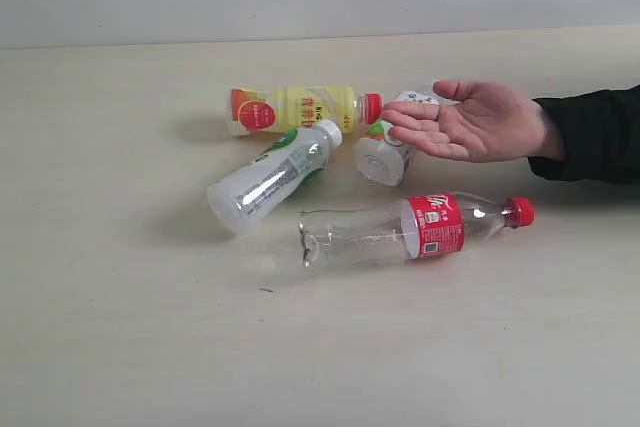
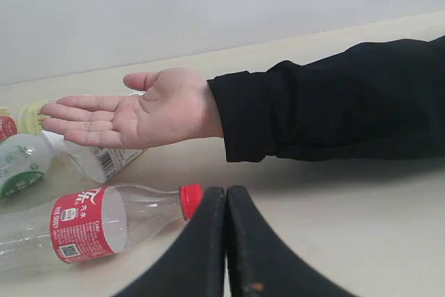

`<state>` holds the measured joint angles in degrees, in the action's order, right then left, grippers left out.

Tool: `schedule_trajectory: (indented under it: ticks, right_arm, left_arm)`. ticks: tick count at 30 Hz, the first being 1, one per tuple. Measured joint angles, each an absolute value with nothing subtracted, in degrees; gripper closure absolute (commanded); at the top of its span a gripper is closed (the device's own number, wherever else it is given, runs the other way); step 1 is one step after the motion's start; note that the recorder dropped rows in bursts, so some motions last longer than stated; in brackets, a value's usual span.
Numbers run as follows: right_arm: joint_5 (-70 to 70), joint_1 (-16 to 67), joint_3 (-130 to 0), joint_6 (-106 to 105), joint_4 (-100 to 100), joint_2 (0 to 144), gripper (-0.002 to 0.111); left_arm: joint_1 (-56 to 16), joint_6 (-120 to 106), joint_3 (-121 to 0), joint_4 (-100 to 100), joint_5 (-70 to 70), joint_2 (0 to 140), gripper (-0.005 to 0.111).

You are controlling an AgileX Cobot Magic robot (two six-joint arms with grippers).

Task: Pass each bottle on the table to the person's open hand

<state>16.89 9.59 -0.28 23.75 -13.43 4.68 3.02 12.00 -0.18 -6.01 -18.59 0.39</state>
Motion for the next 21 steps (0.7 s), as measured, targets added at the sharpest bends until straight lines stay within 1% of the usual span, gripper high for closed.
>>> schedule_trajectory:
  ticks: [15,21]
  right_arm:
    - [16.9,9.6,-0.3,23.7,-13.4,4.7,0.108]
    - [16.9,9.6,-0.3,23.7,-13.4,4.7,0.108]
  left_arm:
    - [3.0,11.3,-0.2,-6.5,-18.6,0.4,0.107]
    - [3.0,21.0,-0.2,0.7,-9.6,0.4,0.107]
